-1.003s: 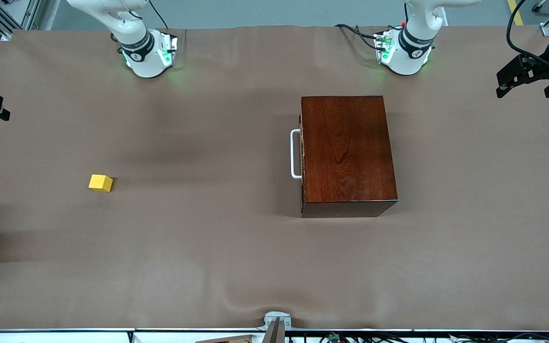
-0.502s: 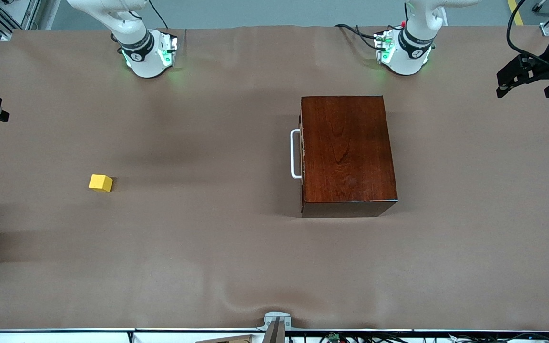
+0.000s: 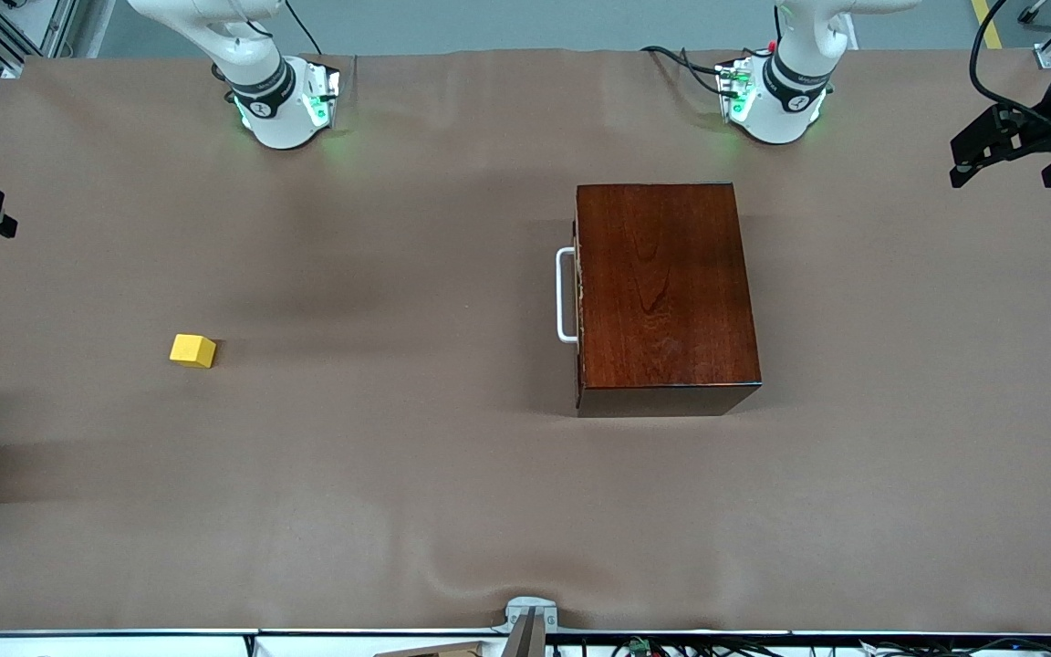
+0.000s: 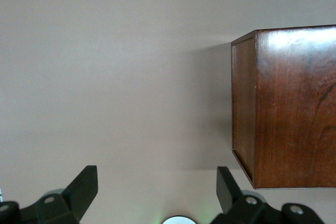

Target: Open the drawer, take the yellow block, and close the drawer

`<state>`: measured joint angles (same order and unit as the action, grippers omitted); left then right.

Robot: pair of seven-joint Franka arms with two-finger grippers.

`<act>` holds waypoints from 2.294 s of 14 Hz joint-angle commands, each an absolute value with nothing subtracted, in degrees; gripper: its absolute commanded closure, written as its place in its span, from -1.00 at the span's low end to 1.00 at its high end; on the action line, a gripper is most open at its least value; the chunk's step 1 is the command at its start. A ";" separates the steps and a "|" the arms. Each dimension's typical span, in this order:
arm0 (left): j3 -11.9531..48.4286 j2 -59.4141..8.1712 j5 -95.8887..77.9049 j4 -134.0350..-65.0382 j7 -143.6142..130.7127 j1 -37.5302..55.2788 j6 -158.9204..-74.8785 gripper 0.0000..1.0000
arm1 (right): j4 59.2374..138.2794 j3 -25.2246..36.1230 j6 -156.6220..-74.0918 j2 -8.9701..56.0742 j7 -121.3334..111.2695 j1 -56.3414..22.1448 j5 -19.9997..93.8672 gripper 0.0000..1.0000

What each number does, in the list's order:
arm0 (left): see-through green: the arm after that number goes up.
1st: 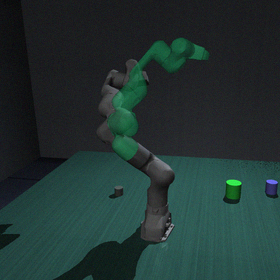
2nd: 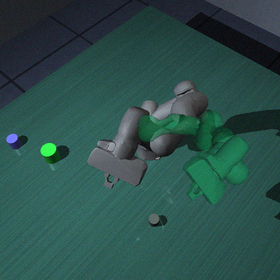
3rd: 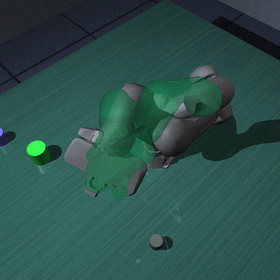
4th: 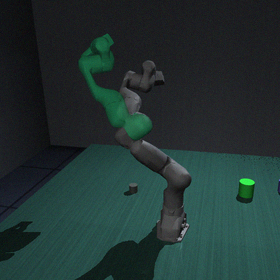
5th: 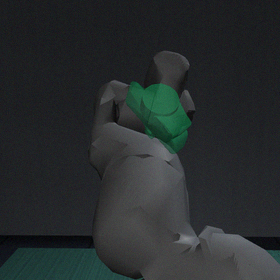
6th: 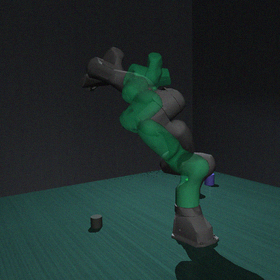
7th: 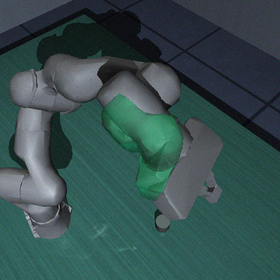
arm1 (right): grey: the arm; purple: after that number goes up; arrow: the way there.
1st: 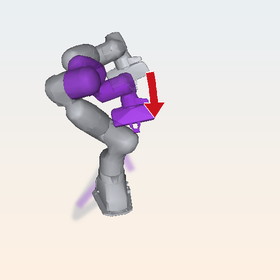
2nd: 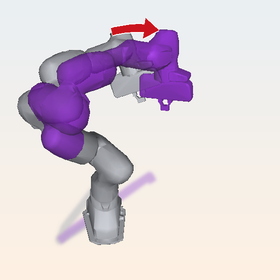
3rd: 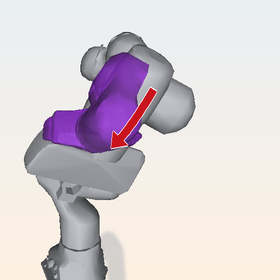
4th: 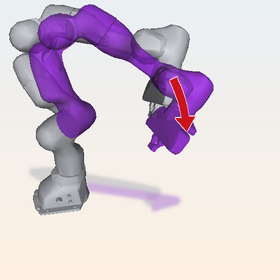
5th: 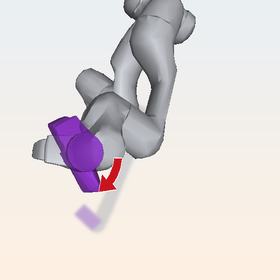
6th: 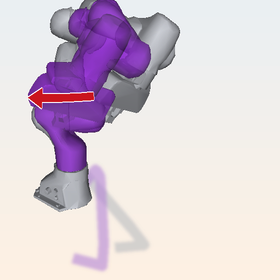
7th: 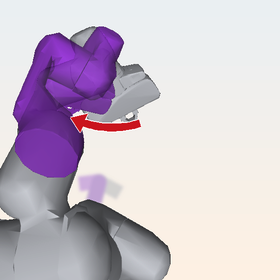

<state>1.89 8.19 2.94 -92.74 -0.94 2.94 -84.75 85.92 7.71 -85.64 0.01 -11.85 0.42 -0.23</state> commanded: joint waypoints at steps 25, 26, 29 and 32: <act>2.11 7.82 1.93 -91.93 -0.88 2.55 -84.29 -1.00 | 82.97 6.86 -83.50 0.53 -12.13 2.37 0.79 -1.00; 2.11 7.82 1.93 -91.93 -0.79 2.55 -84.37 -1.00 | 82.97 6.86 -83.58 0.61 -12.13 2.37 0.70 -1.00; 2.11 7.47 2.02 -91.93 -0.88 2.55 -84.46 -1.00 | 82.97 6.86 -83.50 0.70 -12.39 2.20 0.70 -1.00; 2.11 7.47 1.93 -91.93 -0.88 2.55 -84.55 -1.00 | 82.97 6.85 -83.58 0.70 -12.13 1.06 0.70 -1.00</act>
